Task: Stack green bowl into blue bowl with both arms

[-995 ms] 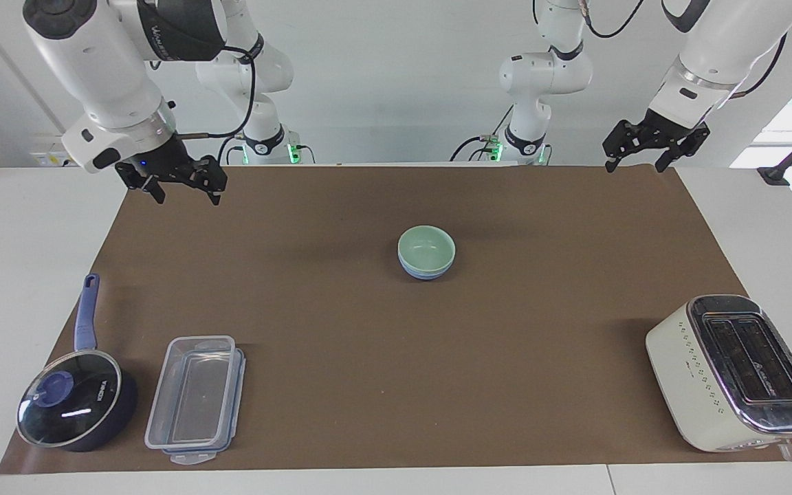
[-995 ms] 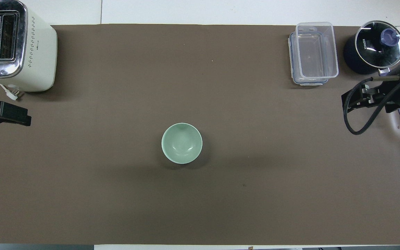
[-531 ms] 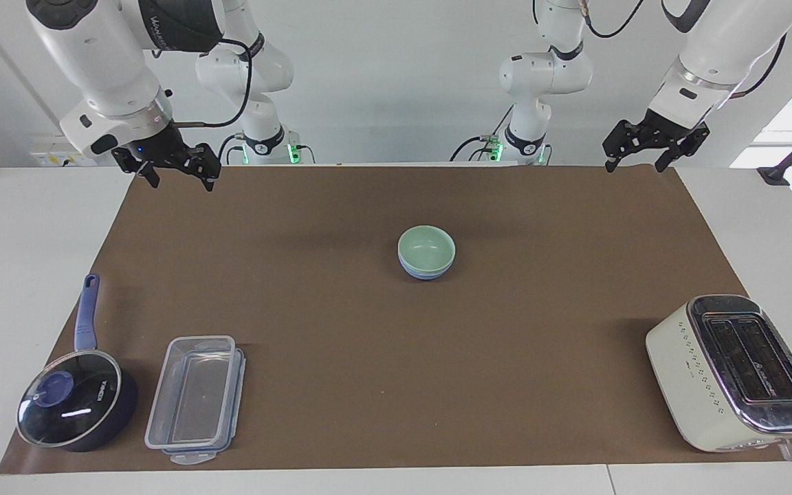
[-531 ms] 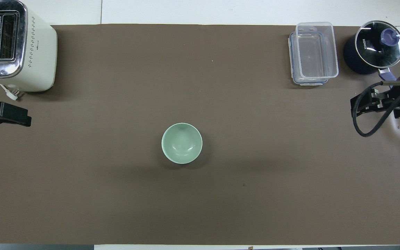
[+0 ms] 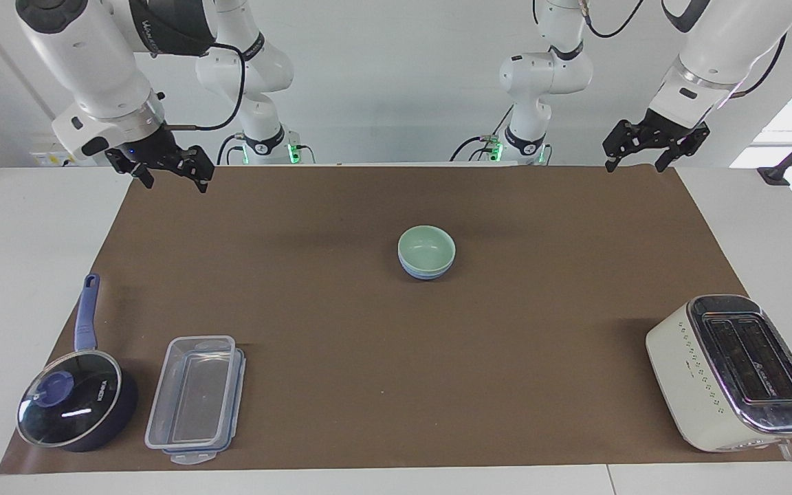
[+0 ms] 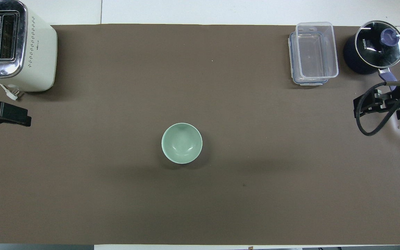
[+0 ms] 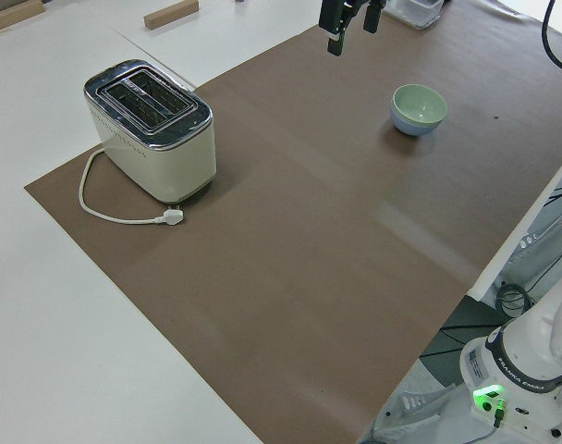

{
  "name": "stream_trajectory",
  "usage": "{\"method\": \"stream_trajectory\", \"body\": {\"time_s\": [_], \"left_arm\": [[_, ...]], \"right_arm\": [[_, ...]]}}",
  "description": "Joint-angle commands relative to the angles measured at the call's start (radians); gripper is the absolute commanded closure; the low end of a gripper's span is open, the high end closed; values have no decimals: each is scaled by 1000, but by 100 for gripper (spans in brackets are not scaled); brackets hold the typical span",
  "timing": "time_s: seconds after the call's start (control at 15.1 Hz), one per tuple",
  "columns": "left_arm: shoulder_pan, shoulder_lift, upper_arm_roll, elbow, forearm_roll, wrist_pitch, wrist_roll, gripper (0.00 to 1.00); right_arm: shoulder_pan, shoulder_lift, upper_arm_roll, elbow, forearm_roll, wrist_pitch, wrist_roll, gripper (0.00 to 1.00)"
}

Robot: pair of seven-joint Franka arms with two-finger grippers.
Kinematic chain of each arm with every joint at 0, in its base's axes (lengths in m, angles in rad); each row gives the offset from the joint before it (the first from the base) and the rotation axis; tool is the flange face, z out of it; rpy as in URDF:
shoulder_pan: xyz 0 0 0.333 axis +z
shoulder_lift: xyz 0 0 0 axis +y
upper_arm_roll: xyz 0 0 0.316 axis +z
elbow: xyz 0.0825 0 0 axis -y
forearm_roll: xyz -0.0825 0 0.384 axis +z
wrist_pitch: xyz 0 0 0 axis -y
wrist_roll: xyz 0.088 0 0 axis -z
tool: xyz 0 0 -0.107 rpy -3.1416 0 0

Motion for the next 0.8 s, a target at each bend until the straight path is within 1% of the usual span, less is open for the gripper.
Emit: {"method": "stream_trajectory", "body": {"time_s": [0.0,0.4,0.73], "left_arm": [[7,-25,-2,-26,12,8,4,0],[9,-25,-2,-26,11,9,4,0],[7,-25,-2,-26,11,11,2,0]], "right_arm": [[38,-26,-50,-40,1,26,-19,0],[17,-21,-42,-32,2,28,-19,0],[-12,-10,-52,-12,36,22,-19,0]]}}
